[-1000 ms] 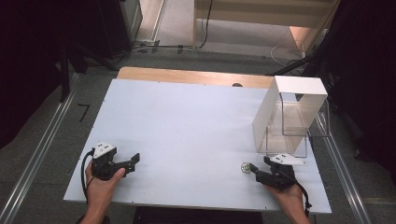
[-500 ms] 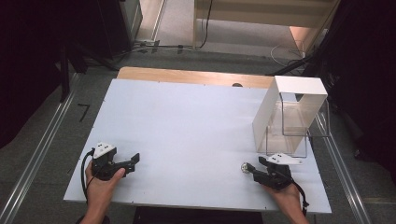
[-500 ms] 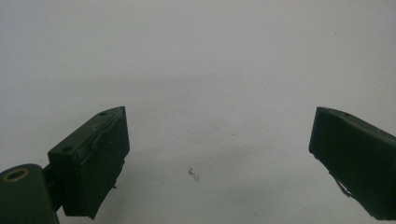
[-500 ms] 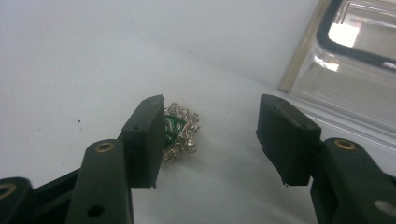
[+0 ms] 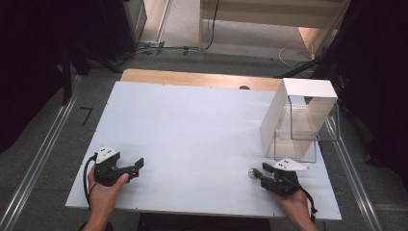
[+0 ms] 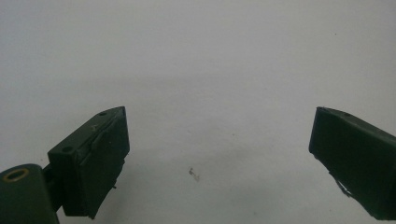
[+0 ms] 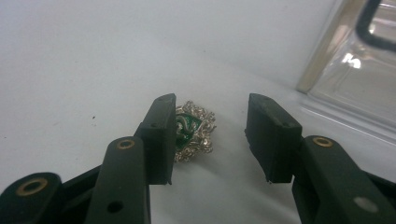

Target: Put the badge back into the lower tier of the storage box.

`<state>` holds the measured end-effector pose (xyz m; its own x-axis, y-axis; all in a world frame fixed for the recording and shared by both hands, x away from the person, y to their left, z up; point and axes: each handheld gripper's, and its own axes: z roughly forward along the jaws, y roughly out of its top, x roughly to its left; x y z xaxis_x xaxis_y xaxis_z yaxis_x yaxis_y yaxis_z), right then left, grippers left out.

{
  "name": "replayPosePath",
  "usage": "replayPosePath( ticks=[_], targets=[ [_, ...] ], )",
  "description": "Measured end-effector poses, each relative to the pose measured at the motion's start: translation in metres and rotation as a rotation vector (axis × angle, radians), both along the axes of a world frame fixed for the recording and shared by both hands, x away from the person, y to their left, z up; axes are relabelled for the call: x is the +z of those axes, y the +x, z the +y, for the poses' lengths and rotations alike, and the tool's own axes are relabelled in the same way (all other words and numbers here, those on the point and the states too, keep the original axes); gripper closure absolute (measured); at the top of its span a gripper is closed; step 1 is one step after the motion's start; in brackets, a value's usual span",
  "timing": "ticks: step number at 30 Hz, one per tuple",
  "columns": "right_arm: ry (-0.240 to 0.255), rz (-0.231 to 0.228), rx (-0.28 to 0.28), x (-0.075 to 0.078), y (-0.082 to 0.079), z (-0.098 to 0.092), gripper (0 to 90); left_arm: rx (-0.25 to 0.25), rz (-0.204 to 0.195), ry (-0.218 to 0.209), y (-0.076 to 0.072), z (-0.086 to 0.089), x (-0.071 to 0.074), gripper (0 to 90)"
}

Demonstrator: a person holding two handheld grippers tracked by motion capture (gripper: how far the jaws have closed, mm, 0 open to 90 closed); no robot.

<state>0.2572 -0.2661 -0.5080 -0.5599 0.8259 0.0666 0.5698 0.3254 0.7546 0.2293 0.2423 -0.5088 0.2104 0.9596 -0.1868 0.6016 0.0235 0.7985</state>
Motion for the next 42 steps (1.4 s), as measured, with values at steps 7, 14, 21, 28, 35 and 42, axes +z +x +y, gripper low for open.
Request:
replayPosePath(
  ticks=[7, 14, 21, 28, 35, 42],
  targets=[
    [0.007, 0.026, 0.026, -0.002, 0.000, 0.002, 57.4, -0.001, 0.000, 0.001, 0.000, 0.000, 0.000, 5.2],
    [0.005, 0.051, 0.052, -0.003, 0.000, 0.004, 61.0, -0.001, 0.000, 0.001, 0.000, 0.000, 0.000, 5.3],
    [0.000, 0.025, 0.067, 0.000, -0.003, 0.003, 66.4, -0.002, 0.000, 0.000, 0.000, 0.000, 0.000, 5.3],
    [0.001, -0.016, 0.106, 0.005, -0.011, -0.001, 75.5, -0.001, -0.001, -0.002, 0.000, 0.001, 0.000, 5.3],
    [0.012, 0.004, 0.140, 0.005, -0.014, -0.004, 79.0, -0.001, -0.001, -0.002, 0.000, 0.000, 0.000, 5.2],
    [0.006, 0.003, 0.184, 0.007, -0.019, 0.001, 84.5, -0.001, -0.001, -0.002, 0.000, 0.001, 0.000, 5.3]
  ],
)
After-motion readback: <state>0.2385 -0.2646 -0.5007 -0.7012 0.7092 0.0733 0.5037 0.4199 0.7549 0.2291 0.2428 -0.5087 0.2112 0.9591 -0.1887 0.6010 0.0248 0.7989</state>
